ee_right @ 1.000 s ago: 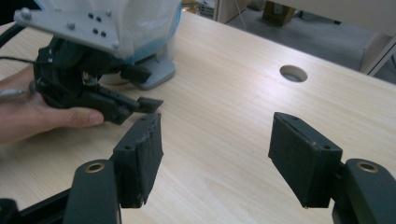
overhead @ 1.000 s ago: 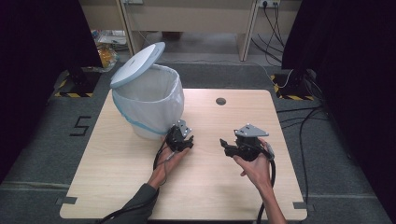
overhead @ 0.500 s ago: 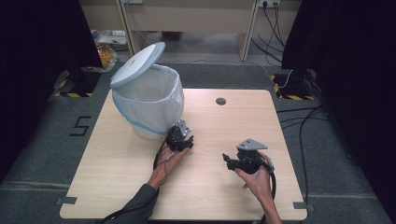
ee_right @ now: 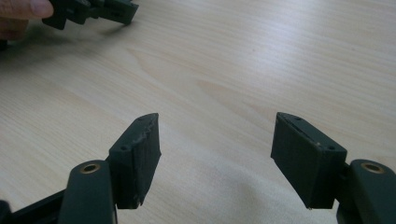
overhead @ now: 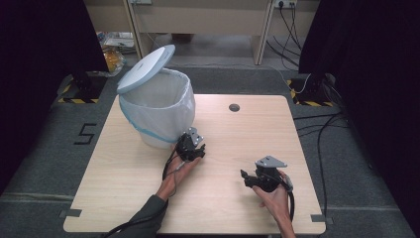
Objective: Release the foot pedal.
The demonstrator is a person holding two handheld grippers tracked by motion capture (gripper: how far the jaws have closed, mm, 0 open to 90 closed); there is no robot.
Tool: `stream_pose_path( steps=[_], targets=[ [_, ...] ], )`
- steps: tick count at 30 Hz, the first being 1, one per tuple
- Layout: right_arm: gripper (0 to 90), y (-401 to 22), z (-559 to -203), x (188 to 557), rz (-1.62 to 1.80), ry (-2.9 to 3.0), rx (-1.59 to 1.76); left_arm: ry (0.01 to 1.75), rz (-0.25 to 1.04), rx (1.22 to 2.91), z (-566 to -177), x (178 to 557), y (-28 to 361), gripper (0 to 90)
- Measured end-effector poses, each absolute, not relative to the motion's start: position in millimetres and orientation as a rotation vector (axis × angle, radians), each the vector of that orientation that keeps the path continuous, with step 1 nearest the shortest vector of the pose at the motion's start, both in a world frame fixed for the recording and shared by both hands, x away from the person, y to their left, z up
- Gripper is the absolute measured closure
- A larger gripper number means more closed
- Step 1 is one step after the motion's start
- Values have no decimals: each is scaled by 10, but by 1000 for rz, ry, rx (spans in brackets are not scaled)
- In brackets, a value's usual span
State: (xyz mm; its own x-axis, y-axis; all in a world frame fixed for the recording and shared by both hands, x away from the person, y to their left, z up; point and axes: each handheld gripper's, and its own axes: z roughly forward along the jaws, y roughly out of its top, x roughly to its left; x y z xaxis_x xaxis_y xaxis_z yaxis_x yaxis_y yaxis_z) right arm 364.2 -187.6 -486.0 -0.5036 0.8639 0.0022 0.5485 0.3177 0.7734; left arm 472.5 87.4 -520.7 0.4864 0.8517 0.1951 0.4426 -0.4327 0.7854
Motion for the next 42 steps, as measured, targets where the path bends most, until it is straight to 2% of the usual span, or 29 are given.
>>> stream_pose_path(
  steps=[29, 34, 38, 42],
  targets=[
    [324, -1927, -5103, 3588, 1003, 2206, 1317, 1031, 788, 2103, -5183, 4708, 862, 385],
    [310, -1965, -5144, 3577, 1004, 2213, 1320, 1026, 772, 2112, -5174, 4709, 865, 363],
    [249, -1951, -5146, 3571, 999, 2238, 1303, 1024, 766, 2112, -5169, 4711, 864, 350],
    [244, -1929, -5150, 3563, 980, 2238, 1290, 1020, 763, 2113, -5158, 4703, 871, 344]
  ],
)
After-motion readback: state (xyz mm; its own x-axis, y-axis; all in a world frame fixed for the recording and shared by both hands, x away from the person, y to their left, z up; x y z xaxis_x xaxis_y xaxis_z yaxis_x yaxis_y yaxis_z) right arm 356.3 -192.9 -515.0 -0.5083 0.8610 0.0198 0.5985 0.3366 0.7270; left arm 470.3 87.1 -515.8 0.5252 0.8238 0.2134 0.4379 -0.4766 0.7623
